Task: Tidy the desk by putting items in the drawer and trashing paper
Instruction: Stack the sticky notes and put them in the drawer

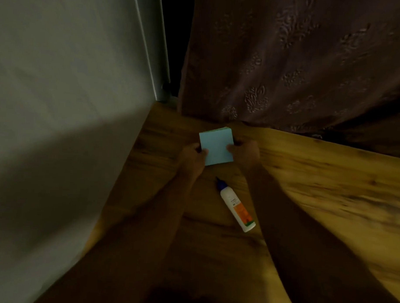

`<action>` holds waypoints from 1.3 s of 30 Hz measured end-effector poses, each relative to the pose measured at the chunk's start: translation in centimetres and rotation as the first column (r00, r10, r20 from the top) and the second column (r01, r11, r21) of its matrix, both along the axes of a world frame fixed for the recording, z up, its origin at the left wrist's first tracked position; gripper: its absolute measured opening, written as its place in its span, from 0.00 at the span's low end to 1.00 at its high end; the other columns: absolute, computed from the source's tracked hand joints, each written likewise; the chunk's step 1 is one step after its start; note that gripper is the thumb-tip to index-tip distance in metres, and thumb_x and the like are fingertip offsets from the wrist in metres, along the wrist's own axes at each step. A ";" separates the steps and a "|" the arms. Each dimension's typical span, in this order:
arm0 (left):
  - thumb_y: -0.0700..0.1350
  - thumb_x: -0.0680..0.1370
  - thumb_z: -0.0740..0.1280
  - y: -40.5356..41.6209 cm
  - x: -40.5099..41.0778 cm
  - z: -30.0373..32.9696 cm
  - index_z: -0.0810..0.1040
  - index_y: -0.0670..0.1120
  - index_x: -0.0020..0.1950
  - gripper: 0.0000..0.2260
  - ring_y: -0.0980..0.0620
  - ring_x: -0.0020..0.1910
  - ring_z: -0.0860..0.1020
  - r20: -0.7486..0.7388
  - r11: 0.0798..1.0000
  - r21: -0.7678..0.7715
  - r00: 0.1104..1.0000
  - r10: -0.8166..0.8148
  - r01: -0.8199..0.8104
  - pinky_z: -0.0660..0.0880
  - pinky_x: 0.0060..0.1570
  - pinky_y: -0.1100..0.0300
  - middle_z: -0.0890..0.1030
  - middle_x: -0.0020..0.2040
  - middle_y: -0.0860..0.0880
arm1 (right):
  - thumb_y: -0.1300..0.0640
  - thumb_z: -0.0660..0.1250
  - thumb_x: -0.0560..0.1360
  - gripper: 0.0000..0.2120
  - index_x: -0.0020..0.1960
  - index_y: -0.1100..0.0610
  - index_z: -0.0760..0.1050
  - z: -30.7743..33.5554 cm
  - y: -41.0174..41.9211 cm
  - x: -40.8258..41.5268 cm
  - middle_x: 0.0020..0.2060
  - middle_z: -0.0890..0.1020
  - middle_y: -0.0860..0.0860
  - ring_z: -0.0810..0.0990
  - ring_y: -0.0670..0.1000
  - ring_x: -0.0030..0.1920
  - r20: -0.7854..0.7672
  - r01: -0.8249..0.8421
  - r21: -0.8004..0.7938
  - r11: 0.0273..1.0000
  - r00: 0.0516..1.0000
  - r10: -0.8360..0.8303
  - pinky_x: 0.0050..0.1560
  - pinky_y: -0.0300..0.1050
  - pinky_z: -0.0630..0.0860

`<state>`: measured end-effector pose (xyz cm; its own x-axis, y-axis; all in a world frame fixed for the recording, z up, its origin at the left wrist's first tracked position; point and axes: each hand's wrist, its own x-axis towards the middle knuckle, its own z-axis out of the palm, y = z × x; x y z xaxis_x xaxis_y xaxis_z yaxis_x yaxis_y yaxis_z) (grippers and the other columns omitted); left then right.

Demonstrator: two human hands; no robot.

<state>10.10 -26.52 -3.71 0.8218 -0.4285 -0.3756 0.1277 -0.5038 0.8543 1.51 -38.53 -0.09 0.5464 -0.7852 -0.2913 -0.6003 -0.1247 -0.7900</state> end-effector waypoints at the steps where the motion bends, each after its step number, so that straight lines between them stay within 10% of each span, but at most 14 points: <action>1: 0.46 0.79 0.67 -0.4 0.3 0.1 0.77 0.41 0.62 0.14 0.42 0.56 0.79 0.005 1.000 0.013 1.000 -0.004 0.004 0.80 0.51 0.43 0.79 0.58 0.40 | 0.60 0.69 0.76 0.16 0.62 0.63 0.77 -0.3 -0.5 0.4 0.55 0.82 0.59 0.81 0.57 0.54 -0.013 0.002 -0.006 1.000 1.000 -0.002 0.51 0.50 0.79; 15: 0.49 0.79 0.65 -3.0 2.1 -0.1 0.77 0.39 0.61 0.16 0.43 0.56 0.78 0.028 0.961 0.220 0.984 -0.176 0.166 0.78 0.54 0.45 0.79 0.58 0.39 | 0.60 0.66 0.78 0.19 0.67 0.65 0.71 -1.6 -1.8 2.6 0.62 0.77 0.61 0.77 0.60 0.60 -0.221 0.005 0.008 1.000 0.975 -0.003 0.51 0.47 0.75; 23: 0.43 0.79 0.66 -1.3 0.5 2.9 0.74 0.44 0.66 0.15 0.47 0.58 0.76 0.038 0.999 0.016 0.999 -0.034 0.034 0.76 0.48 0.56 0.77 0.62 0.45 | 0.67 0.70 0.73 0.22 0.66 0.67 0.69 0.3 -1.1 -0.6 0.57 0.78 0.56 0.79 0.58 0.55 0.085 0.083 0.357 0.930 0.989 -0.121 0.57 0.60 0.78; 29: 0.43 0.79 0.66 0.0 -3.2 5.3 0.74 0.45 0.66 0.16 0.50 0.58 0.78 0.179 0.981 -0.156 0.980 -0.083 0.112 0.77 0.53 0.55 0.79 0.61 0.47 | 0.69 0.71 0.72 0.14 0.49 0.53 0.71 2.9 0.6 -5.9 0.48 0.81 0.52 0.82 0.52 0.49 0.373 0.094 0.185 0.978 0.914 -0.158 0.46 0.47 0.81; 39: 0.39 0.80 0.62 -2.6 -18.8 6.9 0.70 0.45 0.70 0.18 0.47 0.59 0.77 0.391 0.900 -0.005 0.829 -0.399 0.436 0.70 0.48 0.61 0.79 0.60 0.44 | 0.66 0.70 0.74 0.12 0.56 0.58 0.76 2.8 0.7 -23.2 0.44 0.81 0.46 0.81 0.45 0.46 0.321 0.264 -0.075 0.962 0.920 -0.227 0.38 0.33 0.77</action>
